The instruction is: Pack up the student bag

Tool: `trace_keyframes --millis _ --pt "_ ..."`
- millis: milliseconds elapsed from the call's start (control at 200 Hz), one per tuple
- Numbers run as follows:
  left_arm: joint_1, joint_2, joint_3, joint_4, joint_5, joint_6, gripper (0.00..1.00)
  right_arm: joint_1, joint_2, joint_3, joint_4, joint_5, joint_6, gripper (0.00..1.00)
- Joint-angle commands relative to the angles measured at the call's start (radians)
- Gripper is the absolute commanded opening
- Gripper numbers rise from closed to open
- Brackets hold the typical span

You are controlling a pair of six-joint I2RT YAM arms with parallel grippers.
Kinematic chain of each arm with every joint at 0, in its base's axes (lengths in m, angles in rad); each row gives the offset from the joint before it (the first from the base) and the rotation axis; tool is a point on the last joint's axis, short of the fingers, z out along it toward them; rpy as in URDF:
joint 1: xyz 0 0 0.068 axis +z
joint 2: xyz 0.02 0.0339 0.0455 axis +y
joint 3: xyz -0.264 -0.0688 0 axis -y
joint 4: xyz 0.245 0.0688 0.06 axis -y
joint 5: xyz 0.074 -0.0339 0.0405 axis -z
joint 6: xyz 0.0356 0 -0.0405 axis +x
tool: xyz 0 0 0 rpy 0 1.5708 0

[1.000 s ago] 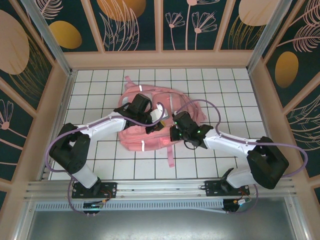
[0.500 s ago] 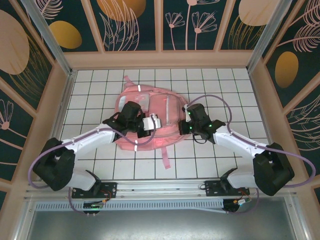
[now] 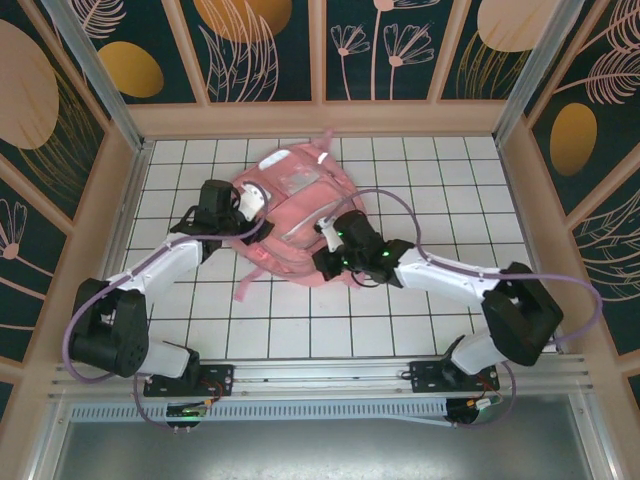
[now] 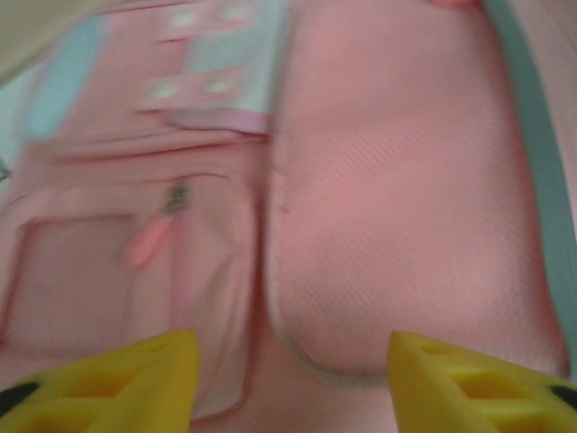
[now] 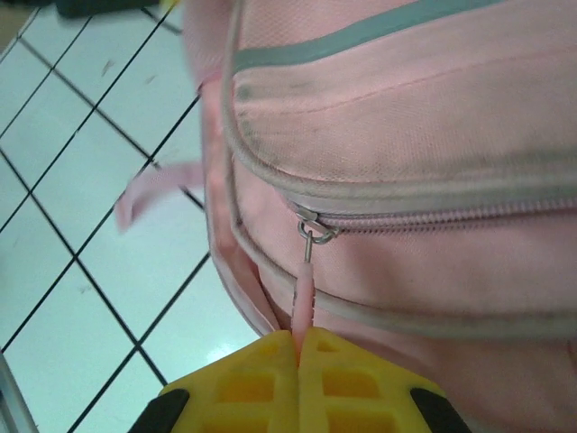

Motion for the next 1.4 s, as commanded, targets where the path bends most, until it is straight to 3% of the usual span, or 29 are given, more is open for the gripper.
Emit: trace_keyframes --millis 0,45,165,295,395,555,671,811,901,981,1076,1191,1396 --pt "0.001 -0.069 -0.001 0.094 -0.053 -0.445 0.81 0.035 0.054 0.054 0.011 -0.036 0.008 0.0" --pt "0.001 -0.097 -0.031 0.107 -0.036 -0.604 0.98 0.035 0.069 0.061 0.022 -0.04 0.007 0.0" --pt "0.0 -0.126 -0.107 0.057 0.013 -0.969 0.99 0.034 0.098 0.084 0.038 -0.054 -0.002 0.0" --pt "-0.002 -0.089 -0.085 -0.107 0.051 -1.032 0.99 0.036 0.129 0.103 0.045 -0.072 -0.01 0.0" --pt "-0.009 -0.083 -0.094 -0.101 0.073 -1.096 0.98 0.037 0.136 0.103 0.056 -0.079 -0.013 0.0" --pt "-0.048 0.001 -0.067 -0.082 0.078 -1.164 0.86 0.046 0.144 0.108 0.07 -0.083 -0.005 0.0" --pt "-0.074 0.046 -0.095 -0.029 0.076 -1.229 0.85 0.052 0.146 0.107 0.08 -0.083 0.005 0.0" --pt "-0.095 0.055 -0.124 0.037 0.051 -1.285 0.59 0.059 0.148 0.106 0.093 -0.086 0.009 0.0" --pt "-0.096 0.042 -0.108 0.019 0.016 -1.277 0.22 0.062 0.158 0.119 0.069 -0.064 -0.011 0.0" --pt "-0.097 0.021 -0.076 -0.05 -0.049 -1.239 0.0 0.062 0.162 0.124 0.023 0.029 -0.05 0.0" --pt "-0.096 -0.006 -0.062 -0.111 -0.106 -1.185 0.0 0.046 0.155 0.111 -0.026 0.163 -0.109 0.0" --pt "-0.072 -0.031 -0.092 -0.133 -0.101 -1.142 0.0 0.013 0.142 0.089 -0.048 0.255 -0.157 0.0" --pt "-0.034 -0.055 -0.107 -0.214 -0.101 -1.043 0.0 -0.078 0.122 0.038 -0.029 0.305 -0.172 0.0"
